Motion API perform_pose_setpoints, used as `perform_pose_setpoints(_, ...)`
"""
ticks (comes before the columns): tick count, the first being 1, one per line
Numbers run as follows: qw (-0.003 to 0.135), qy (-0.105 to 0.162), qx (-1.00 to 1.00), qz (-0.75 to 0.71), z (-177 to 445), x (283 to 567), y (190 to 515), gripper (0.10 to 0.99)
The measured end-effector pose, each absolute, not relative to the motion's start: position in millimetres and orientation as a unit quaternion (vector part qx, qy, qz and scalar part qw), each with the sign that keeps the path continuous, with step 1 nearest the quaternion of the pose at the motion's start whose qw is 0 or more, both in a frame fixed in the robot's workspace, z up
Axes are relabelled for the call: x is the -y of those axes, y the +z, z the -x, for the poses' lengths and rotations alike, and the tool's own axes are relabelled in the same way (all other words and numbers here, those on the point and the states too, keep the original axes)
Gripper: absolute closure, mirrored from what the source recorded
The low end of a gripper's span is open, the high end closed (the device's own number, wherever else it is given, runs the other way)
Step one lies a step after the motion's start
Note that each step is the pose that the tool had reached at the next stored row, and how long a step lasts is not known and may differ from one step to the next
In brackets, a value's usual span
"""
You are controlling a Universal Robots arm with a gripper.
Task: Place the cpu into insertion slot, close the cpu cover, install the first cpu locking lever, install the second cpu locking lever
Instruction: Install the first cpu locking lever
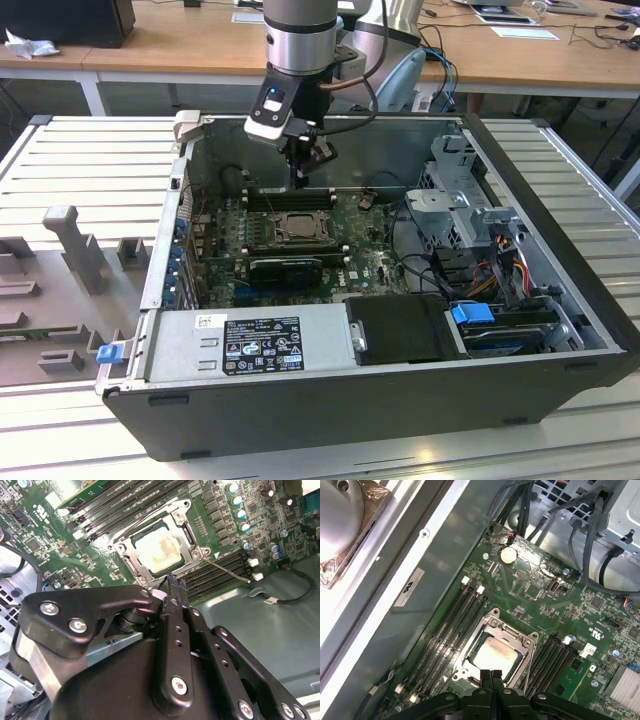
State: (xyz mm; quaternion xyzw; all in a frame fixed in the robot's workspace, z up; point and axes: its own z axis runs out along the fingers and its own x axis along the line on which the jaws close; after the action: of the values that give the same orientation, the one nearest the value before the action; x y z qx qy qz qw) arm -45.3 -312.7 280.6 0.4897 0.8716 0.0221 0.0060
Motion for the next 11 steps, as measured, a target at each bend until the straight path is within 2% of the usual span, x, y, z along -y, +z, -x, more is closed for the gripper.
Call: perform_pose_setpoints(11, 0.005, 0.022, -0.886, -0.463, 45.3, 312.7, 280.6, 0.98)
